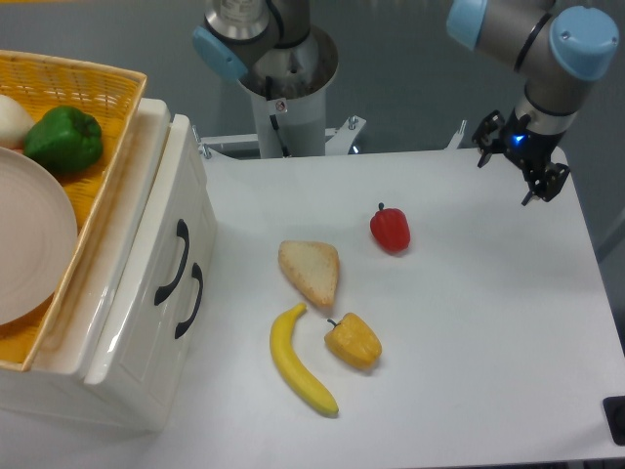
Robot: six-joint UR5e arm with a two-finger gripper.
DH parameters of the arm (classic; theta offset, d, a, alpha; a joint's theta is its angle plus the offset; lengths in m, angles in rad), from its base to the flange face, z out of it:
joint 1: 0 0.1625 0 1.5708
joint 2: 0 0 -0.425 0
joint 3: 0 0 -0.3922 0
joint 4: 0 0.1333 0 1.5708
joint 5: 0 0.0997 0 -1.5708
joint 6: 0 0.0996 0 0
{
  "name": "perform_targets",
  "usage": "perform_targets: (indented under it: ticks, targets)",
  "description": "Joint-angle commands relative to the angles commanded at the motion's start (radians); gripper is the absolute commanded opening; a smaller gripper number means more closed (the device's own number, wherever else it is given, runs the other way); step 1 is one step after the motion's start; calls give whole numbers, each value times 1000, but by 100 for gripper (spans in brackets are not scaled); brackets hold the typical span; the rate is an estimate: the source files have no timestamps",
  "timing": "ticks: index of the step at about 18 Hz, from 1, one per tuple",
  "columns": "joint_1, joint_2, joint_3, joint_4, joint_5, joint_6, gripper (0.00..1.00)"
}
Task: Slide the top white drawer open
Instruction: 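Move the gripper from its start pose toward the white cabinet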
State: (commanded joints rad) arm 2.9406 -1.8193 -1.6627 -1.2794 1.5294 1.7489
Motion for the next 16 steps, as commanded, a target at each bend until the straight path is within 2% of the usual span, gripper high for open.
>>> perform_targets:
  ticks: [7,11,14,16]
  targets:
    - [-6,8,15,-2,3,-71,100]
    - [-8,8,15,-2,2,-215,100]
    - [-25,9,15,0,0,-250,100]
    - [-26,12,14,2,-14,-349,100]
